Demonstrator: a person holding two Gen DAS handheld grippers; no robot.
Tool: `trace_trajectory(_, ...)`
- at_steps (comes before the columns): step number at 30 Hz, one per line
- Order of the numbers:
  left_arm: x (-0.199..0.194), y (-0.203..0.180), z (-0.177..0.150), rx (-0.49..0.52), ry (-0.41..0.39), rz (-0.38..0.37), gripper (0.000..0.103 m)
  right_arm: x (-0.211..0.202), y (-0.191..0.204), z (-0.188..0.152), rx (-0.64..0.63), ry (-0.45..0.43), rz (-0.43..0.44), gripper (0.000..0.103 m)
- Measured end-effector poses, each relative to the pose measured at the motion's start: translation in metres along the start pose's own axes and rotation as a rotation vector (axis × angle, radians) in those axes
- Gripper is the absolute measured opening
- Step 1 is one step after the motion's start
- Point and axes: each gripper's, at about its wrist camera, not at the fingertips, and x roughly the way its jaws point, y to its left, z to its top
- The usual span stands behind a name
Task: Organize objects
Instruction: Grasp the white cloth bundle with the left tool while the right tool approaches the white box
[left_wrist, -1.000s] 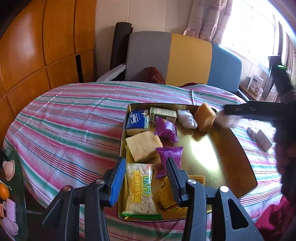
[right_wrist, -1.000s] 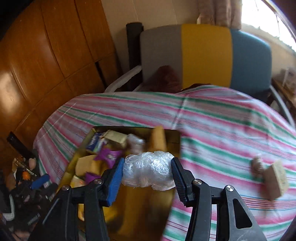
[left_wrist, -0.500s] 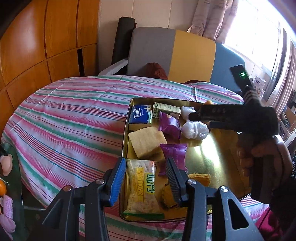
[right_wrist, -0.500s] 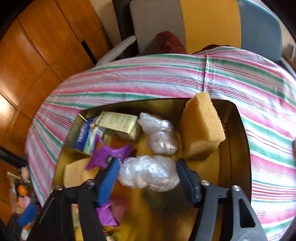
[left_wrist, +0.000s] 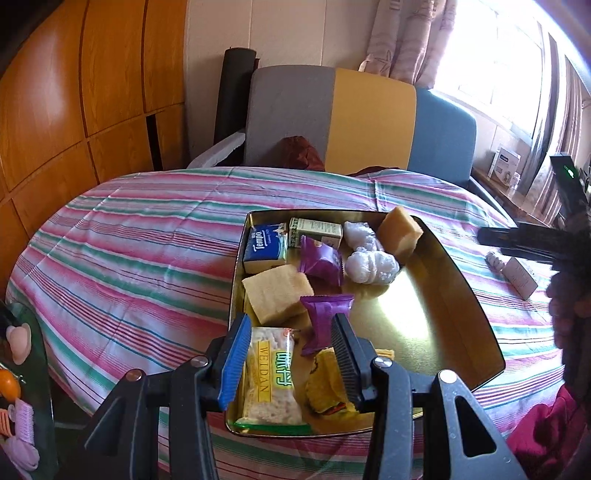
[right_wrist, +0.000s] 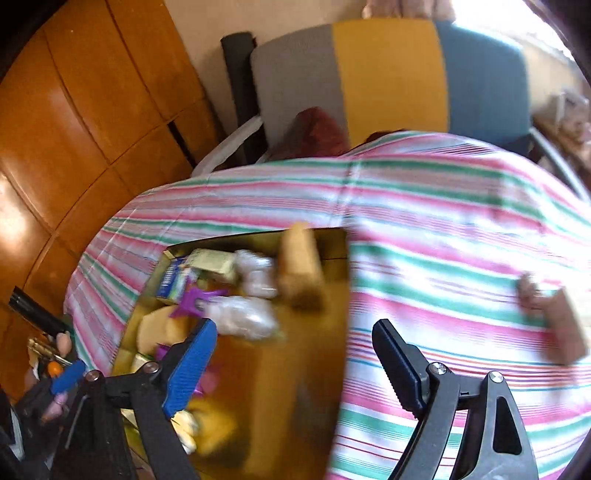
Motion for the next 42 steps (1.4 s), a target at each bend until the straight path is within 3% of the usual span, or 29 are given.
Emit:
trace_trajectory(8, -0.006, -0.024, 0.004, 0.058, -0.002, -0.016, 0.046, -0.053, -0.114, -0.01, 0.147, -0.047, -0.215, 0.091)
trace_trajectory(11, -0.008, -0.036, 0.006, 0.087, -0.003, -0.024, 0.053, -0.071, -0.156, -0.015, 0.223, -0.077, -0.294, 0.091)
trace_trajectory(14, -0.009, -0.052, 0.01, 0.12, 0.002, -0.035, 0.054, -0.087, -0.194, -0.019, 0.281, -0.114, -0.372, 0.092)
trace_trajectory(16, -0.008, -0.065, 0.011, 0.153, 0.005, -0.04, 0.054, -0.095, -0.219, -0.021, 0.311, -0.144, -0.443, 0.093)
trace_trajectory(21, -0.006, -0.104, 0.017, 0.235, 0.003, -0.06, 0.054, -0.105, -0.279, -0.033, 0.452, -0.209, -0.53, 0.093)
trace_trajectory(23, -0.004, -0.119, 0.02, 0.256, 0.006, -0.079, 0.054, -0.104, -0.299, -0.043, 0.533, -0.192, -0.567, 0.093)
trace_trajectory(27, 0.002, -0.155, 0.024, 0.308, 0.015, -0.117, 0.054, -0.107, -0.321, -0.052, 0.65, -0.176, -0.502, 0.093)
trace_trajectory(42, 0.036, -0.261, 0.032, 0.475, 0.06, -0.195, 0.054, -0.108, -0.327, -0.06, 0.734, -0.186, -0.38, 0.096)
